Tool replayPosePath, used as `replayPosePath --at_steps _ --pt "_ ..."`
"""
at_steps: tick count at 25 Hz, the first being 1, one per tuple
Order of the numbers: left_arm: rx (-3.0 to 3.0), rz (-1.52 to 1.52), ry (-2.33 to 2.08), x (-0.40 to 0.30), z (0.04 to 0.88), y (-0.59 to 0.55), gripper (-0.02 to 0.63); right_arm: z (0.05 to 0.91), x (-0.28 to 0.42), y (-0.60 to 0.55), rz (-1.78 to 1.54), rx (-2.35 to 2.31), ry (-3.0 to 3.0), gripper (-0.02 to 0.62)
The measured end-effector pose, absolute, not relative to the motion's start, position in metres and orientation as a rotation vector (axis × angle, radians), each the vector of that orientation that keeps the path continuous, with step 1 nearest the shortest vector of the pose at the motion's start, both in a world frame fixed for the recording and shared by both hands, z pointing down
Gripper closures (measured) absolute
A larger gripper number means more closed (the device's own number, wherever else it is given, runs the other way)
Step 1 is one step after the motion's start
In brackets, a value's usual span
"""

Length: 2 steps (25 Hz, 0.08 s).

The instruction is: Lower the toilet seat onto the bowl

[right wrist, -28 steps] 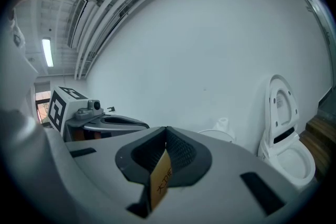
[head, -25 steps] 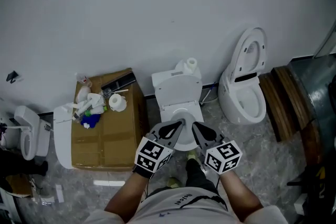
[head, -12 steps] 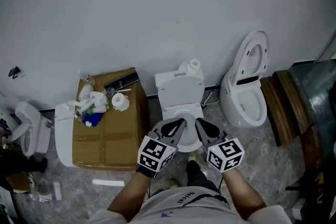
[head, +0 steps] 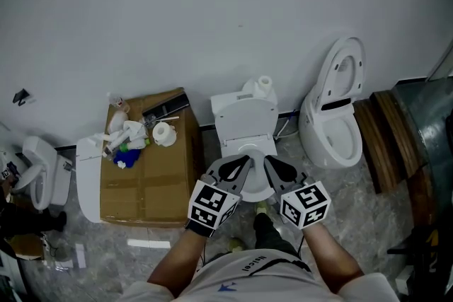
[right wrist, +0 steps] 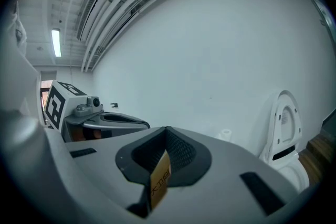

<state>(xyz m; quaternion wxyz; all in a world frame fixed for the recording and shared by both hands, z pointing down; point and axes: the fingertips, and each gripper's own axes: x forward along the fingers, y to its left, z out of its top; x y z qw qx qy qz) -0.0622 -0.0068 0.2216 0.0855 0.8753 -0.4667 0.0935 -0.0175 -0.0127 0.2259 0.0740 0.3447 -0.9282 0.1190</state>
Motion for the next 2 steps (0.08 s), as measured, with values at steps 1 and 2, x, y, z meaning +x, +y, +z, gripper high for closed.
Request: replayPosePath --at_steps 1,2 --pt "2.610 0.288 -1.394 -0.0619 0.2225 -0.0068 0.595 0.2267 -0.0173 -0.0126 0.353 1.035 -2.783 0.581" --pt "2.611 0.297 -1.396 -0.0615 0.2234 -0.0069 0.595 0.2274 -0.0172 -0.0124 0.349 1.036 -2.781 0.581"
